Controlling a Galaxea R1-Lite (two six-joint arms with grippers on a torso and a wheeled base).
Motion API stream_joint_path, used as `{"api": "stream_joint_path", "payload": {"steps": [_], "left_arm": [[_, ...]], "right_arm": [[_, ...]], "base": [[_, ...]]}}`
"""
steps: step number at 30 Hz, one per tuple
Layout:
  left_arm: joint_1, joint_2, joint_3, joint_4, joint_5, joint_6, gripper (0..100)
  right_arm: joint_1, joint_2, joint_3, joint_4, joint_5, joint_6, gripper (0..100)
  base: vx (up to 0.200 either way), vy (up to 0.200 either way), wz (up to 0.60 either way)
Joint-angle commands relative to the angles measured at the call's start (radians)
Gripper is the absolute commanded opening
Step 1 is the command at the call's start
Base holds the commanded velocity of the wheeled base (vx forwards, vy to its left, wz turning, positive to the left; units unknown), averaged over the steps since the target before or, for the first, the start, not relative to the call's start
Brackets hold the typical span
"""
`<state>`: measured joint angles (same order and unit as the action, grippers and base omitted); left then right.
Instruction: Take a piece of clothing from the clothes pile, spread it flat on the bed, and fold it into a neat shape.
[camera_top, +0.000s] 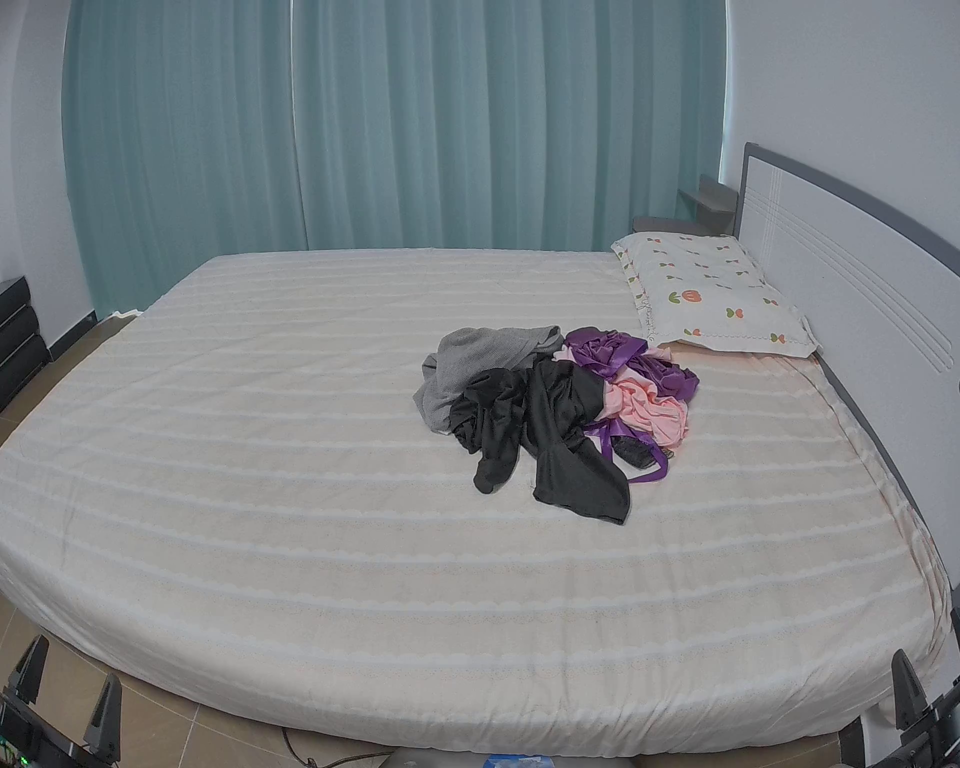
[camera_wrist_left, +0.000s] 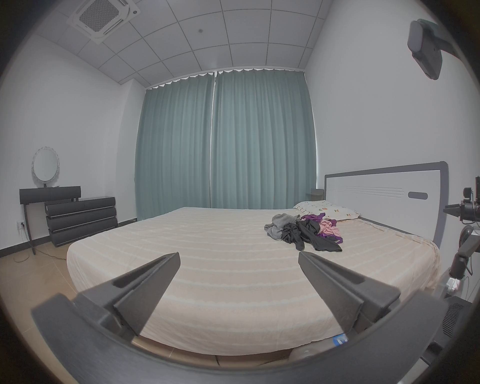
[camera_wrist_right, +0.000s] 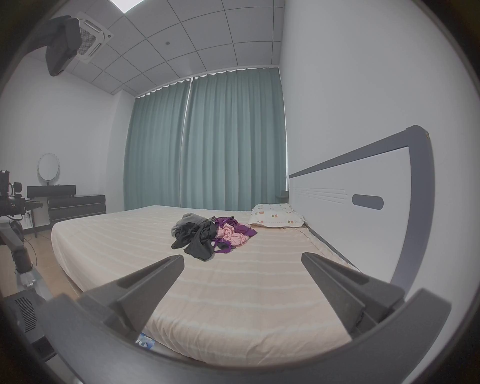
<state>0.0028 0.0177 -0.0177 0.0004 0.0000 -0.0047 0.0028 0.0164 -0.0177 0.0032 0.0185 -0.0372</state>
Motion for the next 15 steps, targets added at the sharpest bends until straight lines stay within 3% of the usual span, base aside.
{"api": "stream_joint_path", "payload": {"steps": [1, 4, 10, 15], "left_arm": [[0.0, -0.013, 0.018, 0.0, 0.0, -0.001, 100], [0.002, -0.013, 0.018, 0.0, 0.0, 0.0, 100], [0.0, -0.013, 0.018, 0.0, 0.0, -0.001, 100], [0.0, -0.013, 0.018, 0.0, 0.0, 0.0, 100]], "right_arm": [[0.003, 0.054, -0.131, -0.015, 0.023, 0.013, 100], [-0.004, 0.27, -0.332, -0.005, 0.055, 0.073, 100], [0.031, 0.62, -0.289, -0.028, 0.109, 0.034, 100], [0.146, 0.984, -0.289, -0.186, 0.129, 0.12, 100]], "base": [[0.0, 0.0, 0.0], [0.0, 0.0, 0.0], [0.0, 0.0, 0.0], [0.0, 0.0, 0.0]]}}
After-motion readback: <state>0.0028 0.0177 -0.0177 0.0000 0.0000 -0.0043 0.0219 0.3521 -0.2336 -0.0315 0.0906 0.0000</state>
